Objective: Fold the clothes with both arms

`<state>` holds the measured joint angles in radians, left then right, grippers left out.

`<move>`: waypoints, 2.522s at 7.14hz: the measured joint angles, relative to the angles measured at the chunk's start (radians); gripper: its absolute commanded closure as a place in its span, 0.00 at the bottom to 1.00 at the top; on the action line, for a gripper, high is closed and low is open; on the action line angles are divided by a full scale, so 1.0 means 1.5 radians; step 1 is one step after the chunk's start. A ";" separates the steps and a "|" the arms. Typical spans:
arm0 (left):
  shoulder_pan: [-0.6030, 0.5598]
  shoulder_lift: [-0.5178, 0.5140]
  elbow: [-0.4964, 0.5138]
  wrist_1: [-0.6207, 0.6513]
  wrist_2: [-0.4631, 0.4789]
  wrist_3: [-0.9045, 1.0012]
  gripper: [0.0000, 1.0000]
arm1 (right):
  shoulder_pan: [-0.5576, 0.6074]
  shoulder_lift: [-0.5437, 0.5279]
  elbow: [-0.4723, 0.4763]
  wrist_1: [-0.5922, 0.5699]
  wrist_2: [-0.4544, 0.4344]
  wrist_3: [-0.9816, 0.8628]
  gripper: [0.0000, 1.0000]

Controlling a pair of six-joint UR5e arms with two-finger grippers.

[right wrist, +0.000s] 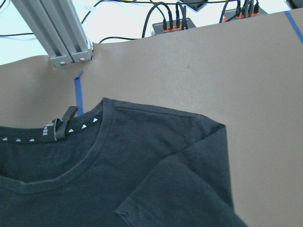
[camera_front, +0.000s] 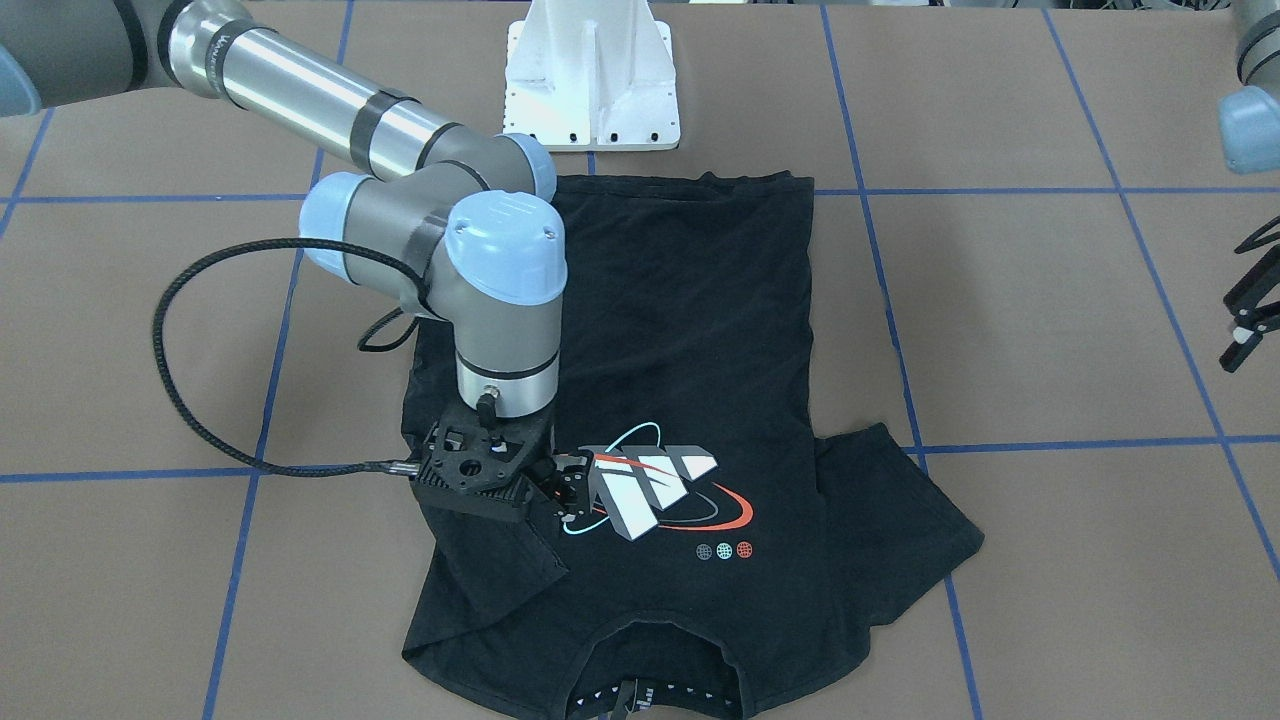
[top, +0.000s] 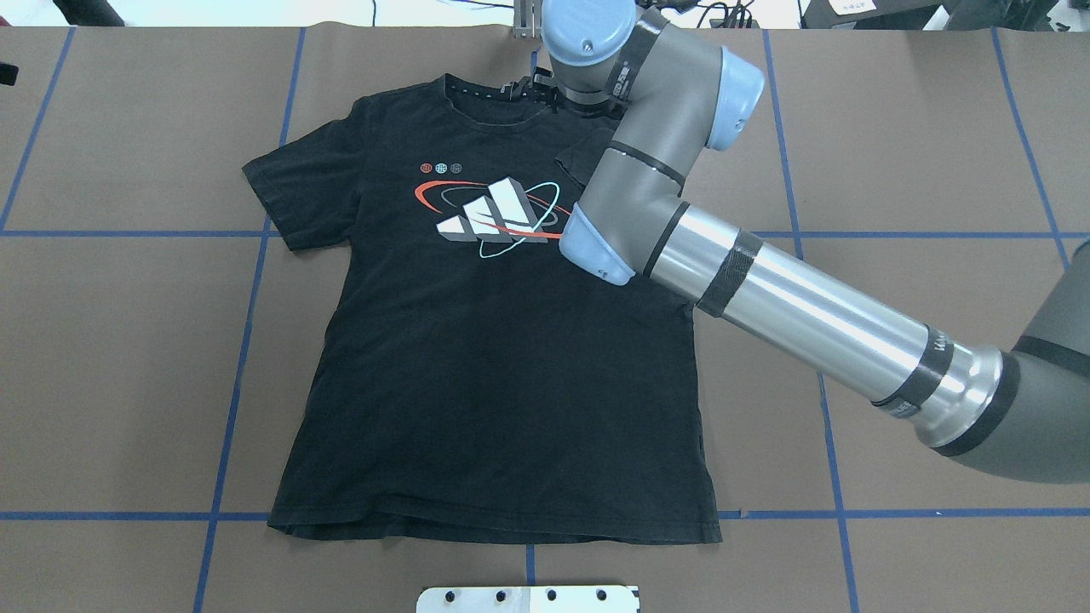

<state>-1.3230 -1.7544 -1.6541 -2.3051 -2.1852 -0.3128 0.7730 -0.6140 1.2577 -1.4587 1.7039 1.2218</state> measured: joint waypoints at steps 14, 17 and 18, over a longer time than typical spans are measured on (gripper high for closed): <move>0.301 -0.187 0.399 -0.281 0.406 -0.487 0.37 | 0.310 -0.459 0.341 -0.022 0.303 -0.564 0.00; 0.309 -0.187 0.400 -0.282 0.407 -0.490 0.43 | 0.310 -0.458 0.341 -0.022 0.301 -0.563 0.00; 0.309 -0.186 0.400 -0.282 0.407 -0.490 0.45 | 0.310 -0.458 0.341 -0.022 0.301 -0.563 0.00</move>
<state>-0.8596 -2.0338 -1.0536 -2.7274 -1.5754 -1.0476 1.2379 -1.3011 1.7693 -1.4910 2.1553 0.3770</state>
